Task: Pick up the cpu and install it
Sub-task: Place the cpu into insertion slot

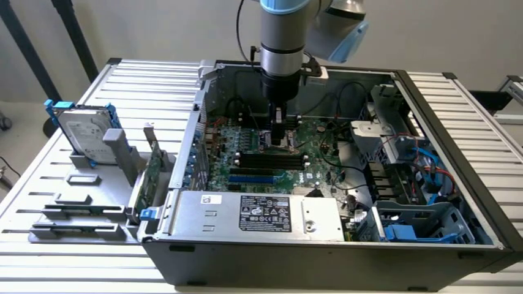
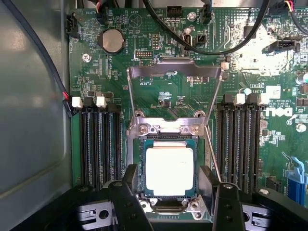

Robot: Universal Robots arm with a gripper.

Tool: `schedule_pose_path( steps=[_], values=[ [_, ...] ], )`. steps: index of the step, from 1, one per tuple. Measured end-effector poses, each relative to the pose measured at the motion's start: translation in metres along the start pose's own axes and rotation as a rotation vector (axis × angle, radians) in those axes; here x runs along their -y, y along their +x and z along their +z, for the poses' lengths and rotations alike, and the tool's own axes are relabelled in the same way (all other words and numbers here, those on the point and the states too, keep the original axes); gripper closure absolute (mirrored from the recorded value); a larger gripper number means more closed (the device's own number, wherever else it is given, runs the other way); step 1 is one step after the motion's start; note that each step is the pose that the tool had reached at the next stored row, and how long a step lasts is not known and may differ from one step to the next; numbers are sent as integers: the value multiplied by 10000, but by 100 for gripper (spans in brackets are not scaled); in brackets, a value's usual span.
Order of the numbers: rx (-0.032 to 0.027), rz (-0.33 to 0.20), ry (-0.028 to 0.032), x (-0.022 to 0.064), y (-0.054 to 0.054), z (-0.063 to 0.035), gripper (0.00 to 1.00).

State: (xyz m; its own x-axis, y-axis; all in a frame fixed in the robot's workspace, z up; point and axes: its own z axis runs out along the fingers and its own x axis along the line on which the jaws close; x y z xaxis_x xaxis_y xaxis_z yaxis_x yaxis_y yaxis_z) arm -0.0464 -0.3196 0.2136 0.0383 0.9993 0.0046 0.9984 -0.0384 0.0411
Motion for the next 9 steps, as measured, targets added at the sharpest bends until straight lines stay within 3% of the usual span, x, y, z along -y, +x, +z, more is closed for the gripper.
schedule_pose_path(
  steps=[2, 5, 9],
  values=[
    [-2, 1, -1, 17, -4, -27, 40],
    [-3, 0, -1, 52, -13, -54, 58],
    [-1, -5, 0, 106, -23, -79, 70]
  ],
)
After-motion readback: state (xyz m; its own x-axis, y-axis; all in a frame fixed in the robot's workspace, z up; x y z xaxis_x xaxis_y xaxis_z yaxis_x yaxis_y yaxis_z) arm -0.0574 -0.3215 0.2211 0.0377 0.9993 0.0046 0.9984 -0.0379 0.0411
